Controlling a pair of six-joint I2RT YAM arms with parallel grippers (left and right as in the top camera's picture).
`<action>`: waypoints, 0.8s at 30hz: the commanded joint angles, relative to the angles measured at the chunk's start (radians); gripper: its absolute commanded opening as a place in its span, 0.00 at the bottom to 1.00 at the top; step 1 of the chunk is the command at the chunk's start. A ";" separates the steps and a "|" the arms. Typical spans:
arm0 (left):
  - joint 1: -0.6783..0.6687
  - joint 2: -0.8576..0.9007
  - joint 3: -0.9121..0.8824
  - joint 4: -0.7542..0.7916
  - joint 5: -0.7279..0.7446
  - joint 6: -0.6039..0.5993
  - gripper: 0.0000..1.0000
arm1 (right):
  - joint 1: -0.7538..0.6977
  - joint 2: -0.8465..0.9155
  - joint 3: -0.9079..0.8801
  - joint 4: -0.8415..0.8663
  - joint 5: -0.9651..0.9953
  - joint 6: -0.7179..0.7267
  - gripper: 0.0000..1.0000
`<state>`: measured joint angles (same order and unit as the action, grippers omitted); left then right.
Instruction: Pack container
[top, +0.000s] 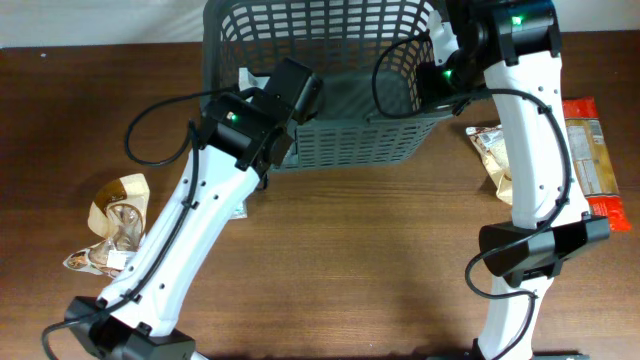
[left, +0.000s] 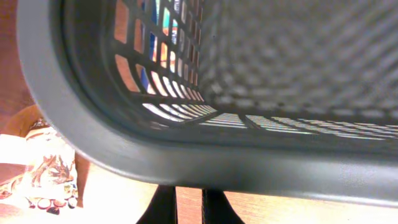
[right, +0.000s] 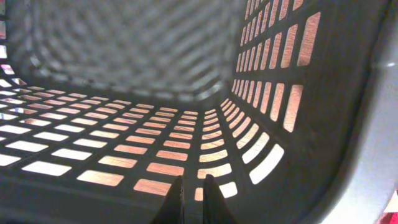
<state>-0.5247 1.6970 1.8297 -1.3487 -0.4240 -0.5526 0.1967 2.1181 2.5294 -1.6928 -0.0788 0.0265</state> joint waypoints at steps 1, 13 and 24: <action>0.031 -0.025 -0.003 0.006 -0.017 0.028 0.02 | 0.008 -0.036 -0.003 -0.006 0.009 0.013 0.04; 0.058 -0.025 -0.003 0.028 -0.010 0.055 0.02 | 0.008 -0.042 -0.003 -0.006 0.009 0.016 0.04; 0.057 -0.025 -0.003 0.028 0.002 0.073 0.02 | 0.008 -0.045 -0.003 -0.006 0.008 0.016 0.04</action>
<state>-0.4755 1.6970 1.8297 -1.3205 -0.4229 -0.4992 0.1967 2.1178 2.5294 -1.6924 -0.0788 0.0307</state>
